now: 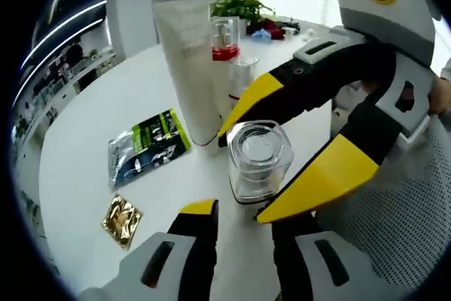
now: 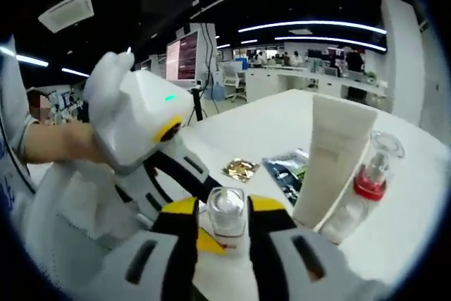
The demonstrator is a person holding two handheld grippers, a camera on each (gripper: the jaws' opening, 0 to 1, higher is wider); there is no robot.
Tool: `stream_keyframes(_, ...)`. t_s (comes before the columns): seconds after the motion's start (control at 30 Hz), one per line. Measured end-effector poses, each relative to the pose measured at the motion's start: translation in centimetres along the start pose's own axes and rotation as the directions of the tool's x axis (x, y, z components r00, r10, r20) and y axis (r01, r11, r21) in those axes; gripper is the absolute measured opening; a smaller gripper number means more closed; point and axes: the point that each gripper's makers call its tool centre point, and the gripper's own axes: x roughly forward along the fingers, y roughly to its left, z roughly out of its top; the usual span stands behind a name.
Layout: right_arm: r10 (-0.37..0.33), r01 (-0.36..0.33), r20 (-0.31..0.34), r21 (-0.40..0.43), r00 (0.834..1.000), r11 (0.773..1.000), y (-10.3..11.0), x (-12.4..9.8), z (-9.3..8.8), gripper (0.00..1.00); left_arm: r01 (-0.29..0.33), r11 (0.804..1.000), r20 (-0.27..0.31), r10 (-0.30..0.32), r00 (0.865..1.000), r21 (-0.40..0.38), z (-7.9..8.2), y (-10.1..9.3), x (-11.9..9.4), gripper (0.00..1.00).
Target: Arrange the skincare products in the storage area until every visible bottle or jar stands upright without overlapping.
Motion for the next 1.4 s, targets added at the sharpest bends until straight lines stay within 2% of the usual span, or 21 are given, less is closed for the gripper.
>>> stream_keyframes(0.27, 0.001, 0.0, -0.023, 0.036, 1.0, 0.999, -0.3, -0.7, -0.8, 0.29, -0.03, 1.0, -0.017, 0.03, 0.999, 0.005, -0.3, 0.7, -0.3, 0.26)
stream_keyframes(0.5, -0.036, 0.038, -0.045, 0.067, 0.998, 0.997, -2.3, -2.0, -1.5, 0.29, -0.056, 0.998, -0.019, 0.055, 0.998, -0.02, -0.5, 1.5, -0.6, 0.25)
stream_keyframes(0.73, -0.038, 0.045, -0.08, 0.089, 0.996, 0.995, -3.6, -3.7, -2.7, 0.28, -0.058, 0.997, -0.03, 0.056, 0.998, -0.05, -0.7, 1.6, -0.2, 0.2)
stream_keyframes(0.93, -0.063, 0.075, -0.129, 0.09, 0.99, 0.993, -4.9, -4.8, -4.0, 0.22, -0.055, 0.997, -0.05, 0.052, 0.997, -0.053, -0.9, 1.6, 0.0, 0.17)
stream_keyframes(1.0, -0.07, 0.084, -0.143, 0.092, 0.987, 0.992, -5.4, -5.1, -4.2, 0.22, -0.056, 0.998, -0.049, 0.054, 0.997, -0.032, -0.7, 1.6, 0.0, 0.17)
stream_keyframes(1.23, -0.135, 0.153, -0.186, 0.086, 0.973, 0.984, -7.8, -6.1, -4.9, 0.23, -0.043, 0.998, -0.078, 0.039, 0.996, -0.045, -0.6, 1.4, 0.5, 0.17)
stream_keyframes(1.4, -0.16, 0.183, -0.206, 0.098, 0.965, 0.978, -9.5, -6.0, -5.1, 0.24, -0.057, 0.998, -0.108, 0.052, 0.993, -0.041, -0.7, 1.8, 0.8, 0.12)
